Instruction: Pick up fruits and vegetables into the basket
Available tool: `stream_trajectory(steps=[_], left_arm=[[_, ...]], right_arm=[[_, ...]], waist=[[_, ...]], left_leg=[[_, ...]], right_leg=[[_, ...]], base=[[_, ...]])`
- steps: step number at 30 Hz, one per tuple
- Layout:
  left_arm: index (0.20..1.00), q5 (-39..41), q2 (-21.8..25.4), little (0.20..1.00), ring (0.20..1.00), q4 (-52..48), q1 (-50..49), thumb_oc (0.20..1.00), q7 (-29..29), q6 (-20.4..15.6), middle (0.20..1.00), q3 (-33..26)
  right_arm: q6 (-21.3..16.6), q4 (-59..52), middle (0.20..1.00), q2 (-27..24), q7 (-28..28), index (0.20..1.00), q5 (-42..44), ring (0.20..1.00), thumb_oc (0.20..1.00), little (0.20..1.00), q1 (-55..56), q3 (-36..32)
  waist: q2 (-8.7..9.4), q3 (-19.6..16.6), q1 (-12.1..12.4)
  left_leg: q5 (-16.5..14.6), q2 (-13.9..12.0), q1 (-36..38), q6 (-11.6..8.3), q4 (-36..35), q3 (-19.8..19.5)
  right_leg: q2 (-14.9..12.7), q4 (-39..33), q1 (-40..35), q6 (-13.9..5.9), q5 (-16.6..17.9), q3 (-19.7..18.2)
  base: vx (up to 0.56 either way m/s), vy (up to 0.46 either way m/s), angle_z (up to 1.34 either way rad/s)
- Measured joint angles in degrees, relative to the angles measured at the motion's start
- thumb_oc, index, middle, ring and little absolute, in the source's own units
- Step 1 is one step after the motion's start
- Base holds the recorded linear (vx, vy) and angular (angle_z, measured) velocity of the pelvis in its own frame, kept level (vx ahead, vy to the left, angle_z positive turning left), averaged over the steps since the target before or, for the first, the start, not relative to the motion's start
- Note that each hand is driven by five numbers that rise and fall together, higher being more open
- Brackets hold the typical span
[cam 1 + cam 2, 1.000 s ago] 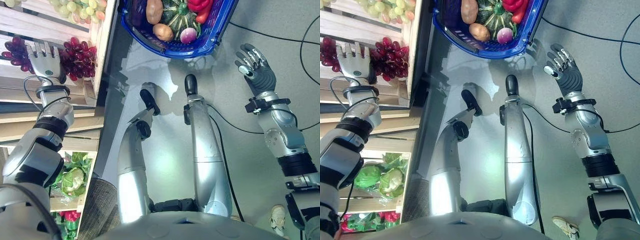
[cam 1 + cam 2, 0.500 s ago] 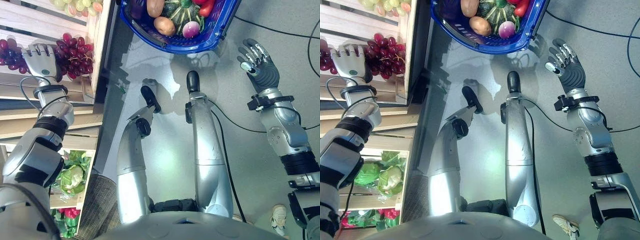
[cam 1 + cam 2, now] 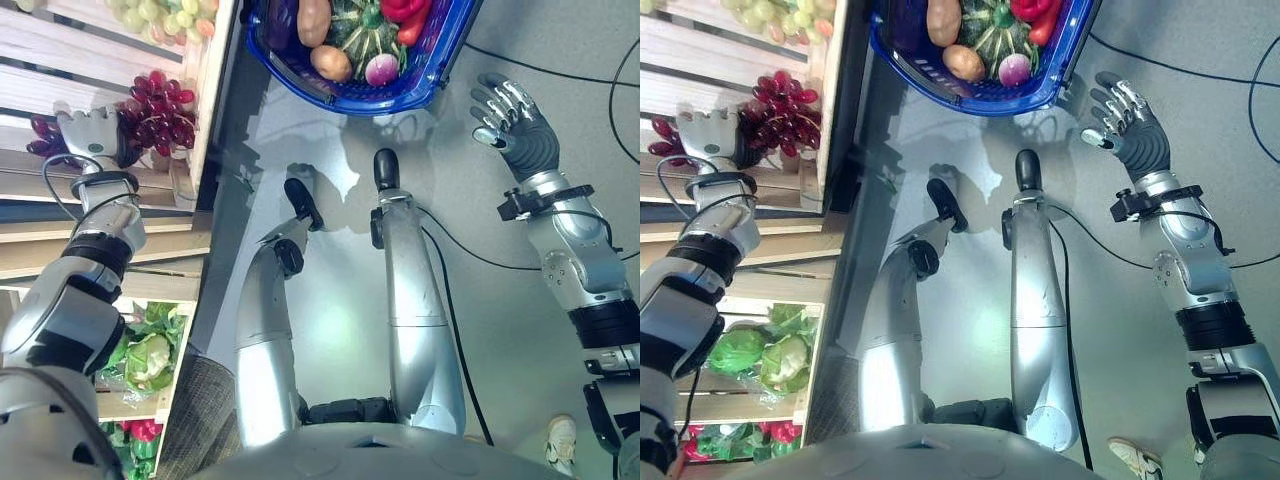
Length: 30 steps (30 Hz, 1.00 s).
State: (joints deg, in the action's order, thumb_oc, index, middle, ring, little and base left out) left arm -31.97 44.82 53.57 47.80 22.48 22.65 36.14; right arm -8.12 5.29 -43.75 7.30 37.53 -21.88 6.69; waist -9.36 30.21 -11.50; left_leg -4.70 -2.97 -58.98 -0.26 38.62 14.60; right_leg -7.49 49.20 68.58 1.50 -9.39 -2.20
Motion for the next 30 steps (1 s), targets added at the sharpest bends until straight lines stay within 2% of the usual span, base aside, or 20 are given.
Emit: stream_trajectory(steps=[3, 6, 10, 17, 18, 23, 26, 30], left_arm=[[0.2, 7.2, -1.1, 0.2, 0.2, 0.0, -1.2, 0.2, -2.0, -3.9, 0.2, -2.9], [0.2, 9.6, -1.3, 0.2, 0.2, -0.1, -2.5, 0.2, -3.5, -7.1, 0.2, -4.8], [0.2, 13.0, -1.6, 0.2, 0.2, -3.6, -5.9, 0.2, -6.7, -10.4, 0.2, -8.6], [0.2, 16.9, -2.0, 0.2, 0.2, -12.6, -13.2, 0.2, -10.7, -13.2, 0.2, -12.7], [0.2, 17.5, -2.0, 0.2, 0.2, -13.8, -14.0, 0.2, -11.2, -13.2, 0.2, -13.2], [0.2, 23.4, -1.6, 0.2, 0.2, -21.0, -20.1, 0.2, -14.2, -15.4, 0.2, -17.1], [0.2, 25.6, -1.6, 0.2, 0.2, -25.5, -22.4, 0.2, -17.4, -15.4, 0.2, -17.5], [0.2, 26.5, -1.0, 0.2, 0.2, -29.3, -24.8, 0.2, -21.0, -15.2, 0.2, -18.6]], right_arm=[[0.5, -1.8, 1.0, -0.1, 0.4, 1.0, -3.7, 1.0, 1.0, 1.0, 0.3, 0.2], [0.7, -2.4, 1.0, -0.3, 0.4, 1.0, -8.0, 1.0, 1.0, 1.0, 0.5, 0.3], [0.7, -3.7, 1.0, -2.9, -0.5, 1.0, -19.0, 1.0, 1.0, 1.0, 1.9, 0.5], [0.5, -8.2, 1.0, -8.0, -5.2, 1.0, -37.4, 1.0, 1.0, 1.0, 2.9, 0.4], [0.5, -8.5, 1.0, -8.4, -5.6, 1.0, -38.6, 1.0, 1.0, 1.0, 3.1, 0.4], [0.3, -12.1, 1.0, -9.9, -8.8, 1.0, -48.0, 1.0, 1.0, 1.0, 3.1, -0.3], [-0.3, -13.2, 1.0, -10.1, -11.0, 1.0, -53.8, 1.0, 1.0, 1.0, 3.0, -0.3], [-0.9, -15.7, 1.0, -12.1, -10.7, 1.0, -58.0, 1.0, 1.0, 1.0, 2.4, -0.1]], waist=[[0.0, 0.0, -0.2], [0.0, 0.0, -0.5], [0.0, 0.0, -0.2], [0.0, 0.0, 1.0], [0.0, 0.0, 1.0], [-0.01, 0.0, 2.8], [-0.01, 0.0, 3.8], [-0.03, 0.0, 4.7]], left_leg=[[0.3, 0.1, 3.5, -0.14, -1.9, -0.1], [0.6, 0.3, 5.7, -0.19, -3.6, -0.2], [1.2, 1.1, 9.2, -0.08, -5.4, -0.8], [1.9, 2.1, 15.0, -0.02, -8.7, -1.5], [1.8, 2.2, 15.4, -0.13, -8.9, -1.5], [3.1, 3.1, 17.7, 0.05, -11.2, -1.9], [3.2, 3.1, 19.6, -0.03, -12.0, -2.2], [3.5, 3.1, 21.8, -0.09, -13.3, -2.7]], right_leg=[[-0.1, -1.5, -3.4, -0.06, 0.0, 0.4], [-0.4, -2.7, -5.6, -0.06, 0.0, 1.0], [-0.6, -4.1, -9.2, 0.23, -0.1, 1.7], [-1.4, -6.2, -15.0, -0.07, -0.3, 3.0], [-1.4, -6.4, -15.5, -0.57, -0.7, 3.1], [-1.9, -7.0, -17.2, -0.47, -0.8, 3.2], [-1.9, -7.8, -19.2, -0.37, -0.7, 3.7], [-1.9, -9.1, -21.8, -0.34, -0.7, 4.5]], base=[[0.0, 0.0, 0.0], [0.0, -0.007, 0.01], [0.01, -0.031, 0.05], [-0.01, -0.019, 0.06], [0.0, -0.021, 0.06], [-0.01, -0.013, 0.06], [0.0, -0.011, 0.01], [-0.02, -0.061, 0.04]])
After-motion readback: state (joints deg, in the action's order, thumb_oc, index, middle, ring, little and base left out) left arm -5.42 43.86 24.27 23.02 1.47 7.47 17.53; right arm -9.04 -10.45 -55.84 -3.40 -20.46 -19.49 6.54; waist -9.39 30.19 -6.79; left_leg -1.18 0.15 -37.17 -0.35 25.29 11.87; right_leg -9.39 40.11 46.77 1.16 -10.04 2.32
